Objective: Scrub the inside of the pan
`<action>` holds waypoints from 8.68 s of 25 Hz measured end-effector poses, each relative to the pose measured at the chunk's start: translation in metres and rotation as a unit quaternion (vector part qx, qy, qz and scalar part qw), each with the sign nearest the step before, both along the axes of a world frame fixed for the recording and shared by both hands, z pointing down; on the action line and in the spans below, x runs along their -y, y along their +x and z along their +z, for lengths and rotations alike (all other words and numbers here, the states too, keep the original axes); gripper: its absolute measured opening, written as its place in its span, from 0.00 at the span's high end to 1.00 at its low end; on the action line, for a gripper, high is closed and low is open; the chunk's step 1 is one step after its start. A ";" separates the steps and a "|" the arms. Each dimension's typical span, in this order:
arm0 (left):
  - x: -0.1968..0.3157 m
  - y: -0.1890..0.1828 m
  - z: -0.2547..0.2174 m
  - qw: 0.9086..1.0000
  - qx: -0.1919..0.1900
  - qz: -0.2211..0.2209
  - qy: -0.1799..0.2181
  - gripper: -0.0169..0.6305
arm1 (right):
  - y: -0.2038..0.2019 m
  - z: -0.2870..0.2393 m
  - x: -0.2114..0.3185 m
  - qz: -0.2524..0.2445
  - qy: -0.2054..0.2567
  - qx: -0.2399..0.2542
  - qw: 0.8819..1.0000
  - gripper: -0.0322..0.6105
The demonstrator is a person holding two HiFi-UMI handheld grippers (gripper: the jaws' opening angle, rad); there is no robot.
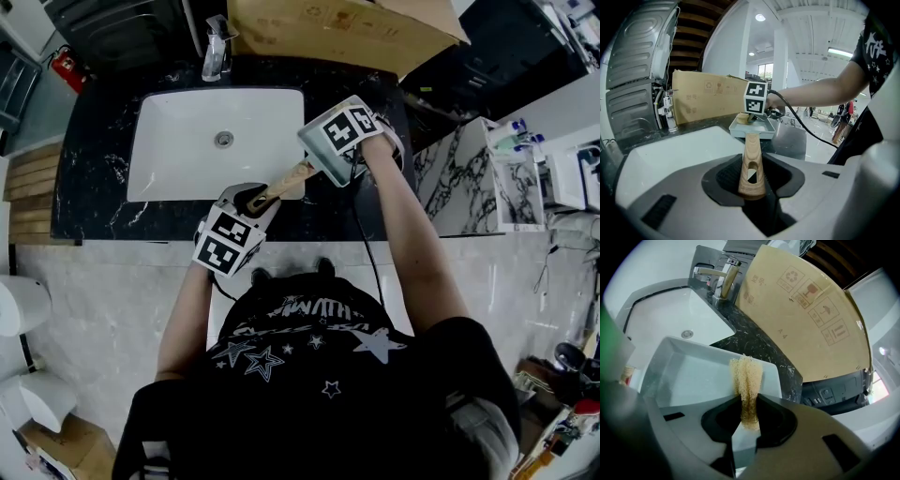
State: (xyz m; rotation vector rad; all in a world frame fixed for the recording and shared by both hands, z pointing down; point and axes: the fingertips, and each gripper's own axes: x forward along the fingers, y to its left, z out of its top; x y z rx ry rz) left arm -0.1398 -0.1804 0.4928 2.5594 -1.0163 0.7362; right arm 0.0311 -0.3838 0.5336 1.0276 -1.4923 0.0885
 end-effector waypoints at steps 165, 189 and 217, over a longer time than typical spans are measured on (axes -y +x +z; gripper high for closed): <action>-0.008 0.007 0.001 0.999 0.016 -0.050 -0.014 0.76 | 0.062 0.001 -0.033 -0.005 -0.124 -0.023 0.992 0.82; -0.009 0.007 0.001 0.998 0.019 -0.056 -0.007 0.76 | -0.025 0.007 -0.120 -0.032 -0.229 0.117 0.966 0.82; -0.009 0.011 -0.008 0.998 0.023 -0.064 0.009 0.76 | -0.034 -0.001 -0.124 -0.002 -0.177 0.223 0.959 0.81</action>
